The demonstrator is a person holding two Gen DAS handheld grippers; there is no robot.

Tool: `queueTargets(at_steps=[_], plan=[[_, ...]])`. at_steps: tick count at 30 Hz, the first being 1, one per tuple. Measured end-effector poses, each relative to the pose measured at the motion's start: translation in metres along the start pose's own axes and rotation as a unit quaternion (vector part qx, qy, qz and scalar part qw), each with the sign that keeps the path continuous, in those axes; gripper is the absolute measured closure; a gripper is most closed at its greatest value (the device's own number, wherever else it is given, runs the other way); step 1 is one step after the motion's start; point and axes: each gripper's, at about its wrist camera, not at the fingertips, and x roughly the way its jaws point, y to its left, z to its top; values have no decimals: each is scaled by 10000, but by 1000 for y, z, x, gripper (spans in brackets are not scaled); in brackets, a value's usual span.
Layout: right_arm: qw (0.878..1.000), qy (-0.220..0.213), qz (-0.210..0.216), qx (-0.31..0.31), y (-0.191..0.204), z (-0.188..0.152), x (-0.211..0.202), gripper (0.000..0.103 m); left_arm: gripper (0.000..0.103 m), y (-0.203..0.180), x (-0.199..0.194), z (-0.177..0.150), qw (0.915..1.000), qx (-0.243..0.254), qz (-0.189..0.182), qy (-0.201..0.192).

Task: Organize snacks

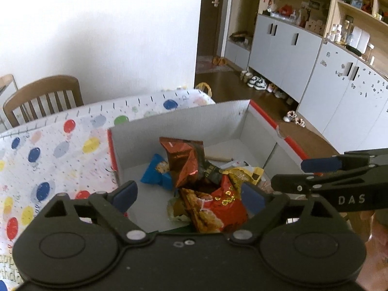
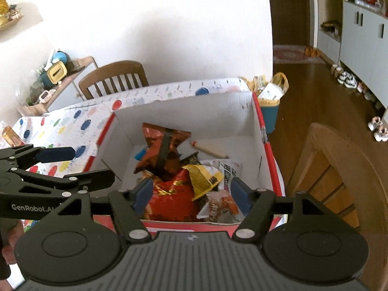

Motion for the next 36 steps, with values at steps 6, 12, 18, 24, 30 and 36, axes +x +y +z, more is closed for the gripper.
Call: queueTargets(at_steps=[6, 12, 18, 24, 30, 36], plan=[[9993, -347, 99, -129, 17, -3, -25, 25, 5, 11, -28, 0, 9996, -58, -55, -287], [9974, -645, 149, -293, 34, -9, -52, 22, 1, 17, -55, -2, 9984, -128, -121, -542], [9935, -1027, 118, -472, 49, -16, -78, 15, 1, 22, -79, -6, 9974, -178, -156, -681], [9898, -1301, 92, -577, 61, -25, -96, 0, 1, 27, -93, -12, 9973, -277, -100, -671], [9890, -1414, 102, -416, 63, -34, -109, 0, 1, 27, -107, -20, 9971, -283, -139, -692], [9884, -1473, -12, -373, 65, -41, -120, 0, 0, 25, -119, -25, 9968, -330, -163, -714]])
